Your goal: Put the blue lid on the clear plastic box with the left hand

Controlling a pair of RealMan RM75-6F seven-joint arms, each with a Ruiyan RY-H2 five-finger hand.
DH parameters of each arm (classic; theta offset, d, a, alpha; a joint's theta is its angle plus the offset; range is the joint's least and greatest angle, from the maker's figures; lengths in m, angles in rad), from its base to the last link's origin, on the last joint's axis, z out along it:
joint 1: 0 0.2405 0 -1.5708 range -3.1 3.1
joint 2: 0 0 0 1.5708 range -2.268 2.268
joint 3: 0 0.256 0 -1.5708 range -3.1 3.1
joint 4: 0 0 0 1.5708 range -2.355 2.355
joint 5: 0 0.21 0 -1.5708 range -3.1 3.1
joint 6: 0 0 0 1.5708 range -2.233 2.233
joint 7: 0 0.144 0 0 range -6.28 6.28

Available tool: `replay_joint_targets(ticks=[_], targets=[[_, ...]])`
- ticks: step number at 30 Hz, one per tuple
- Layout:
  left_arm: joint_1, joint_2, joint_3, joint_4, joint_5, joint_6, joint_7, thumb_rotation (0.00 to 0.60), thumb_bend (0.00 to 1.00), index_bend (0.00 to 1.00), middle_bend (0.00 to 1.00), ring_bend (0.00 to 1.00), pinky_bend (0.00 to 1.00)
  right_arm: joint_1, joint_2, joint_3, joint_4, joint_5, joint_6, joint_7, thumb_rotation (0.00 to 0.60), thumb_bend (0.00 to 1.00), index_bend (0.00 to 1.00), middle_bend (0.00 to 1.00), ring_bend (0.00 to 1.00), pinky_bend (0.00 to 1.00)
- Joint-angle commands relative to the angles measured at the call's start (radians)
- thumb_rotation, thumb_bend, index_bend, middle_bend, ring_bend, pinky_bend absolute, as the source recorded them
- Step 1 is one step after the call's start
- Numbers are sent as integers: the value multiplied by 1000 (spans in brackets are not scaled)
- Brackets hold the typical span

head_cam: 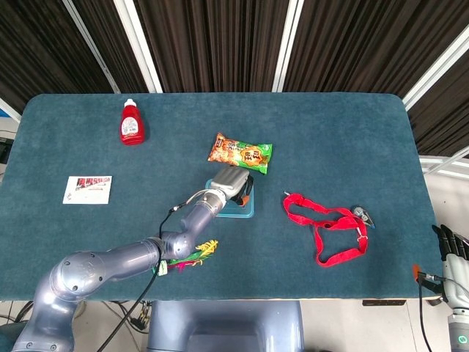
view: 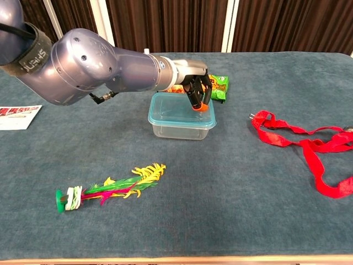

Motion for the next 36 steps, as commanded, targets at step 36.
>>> replay_joint_targets(ticks=[36], targets=[[25,112,2,-171,117,167,32,600,480,654,631,269,191,0,1,-1,2,-7,0,5,600,393,78,39,21,0]])
